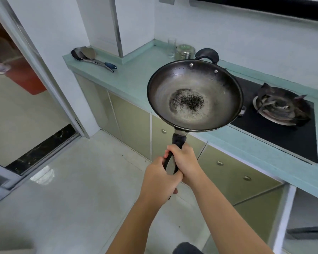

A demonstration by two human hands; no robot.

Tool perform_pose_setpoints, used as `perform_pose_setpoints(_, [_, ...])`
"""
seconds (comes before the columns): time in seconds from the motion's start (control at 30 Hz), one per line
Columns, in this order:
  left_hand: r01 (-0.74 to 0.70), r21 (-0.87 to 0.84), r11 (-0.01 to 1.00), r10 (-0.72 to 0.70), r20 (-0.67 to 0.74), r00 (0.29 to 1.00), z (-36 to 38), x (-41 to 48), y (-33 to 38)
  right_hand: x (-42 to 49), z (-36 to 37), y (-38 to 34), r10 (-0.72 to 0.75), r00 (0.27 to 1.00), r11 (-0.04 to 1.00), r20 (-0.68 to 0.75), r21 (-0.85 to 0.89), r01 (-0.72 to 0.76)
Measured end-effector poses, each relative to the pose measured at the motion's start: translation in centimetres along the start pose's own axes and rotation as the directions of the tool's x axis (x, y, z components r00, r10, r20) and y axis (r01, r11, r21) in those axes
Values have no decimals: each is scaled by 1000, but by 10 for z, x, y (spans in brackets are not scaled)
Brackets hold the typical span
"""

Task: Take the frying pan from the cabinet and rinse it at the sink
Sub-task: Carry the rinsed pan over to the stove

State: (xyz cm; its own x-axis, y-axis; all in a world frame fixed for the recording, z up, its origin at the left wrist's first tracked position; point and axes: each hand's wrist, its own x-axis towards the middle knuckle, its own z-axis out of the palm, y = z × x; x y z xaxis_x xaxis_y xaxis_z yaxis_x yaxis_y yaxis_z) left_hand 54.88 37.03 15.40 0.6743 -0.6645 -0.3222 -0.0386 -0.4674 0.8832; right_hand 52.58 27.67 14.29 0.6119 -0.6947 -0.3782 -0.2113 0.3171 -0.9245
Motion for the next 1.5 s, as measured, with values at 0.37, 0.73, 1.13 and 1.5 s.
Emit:
perform_pose_setpoints(0.37, [70, 2, 998, -69, -60, 996, -54, 132, 7, 132, 62, -31, 33, 996, 999, 80, -40, -30])
perform_pose_setpoints(0.73, [150, 16, 989, -146, -126, 981, -77, 314, 68, 317, 84, -101, 83, 989, 995, 126, -72, -74])
perform_pose_setpoints(1.13, [171, -45, 984, -176, -176, 969, -75, 411, 80, 415, 92, -119, 153, 977, 985, 145, -101, -139])
perform_pose_setpoints(1.5, [209, -123, 970, -227, -164, 960, -69, 476, 82, 485, 92, -124, 186, 974, 970, 129, -184, -161])
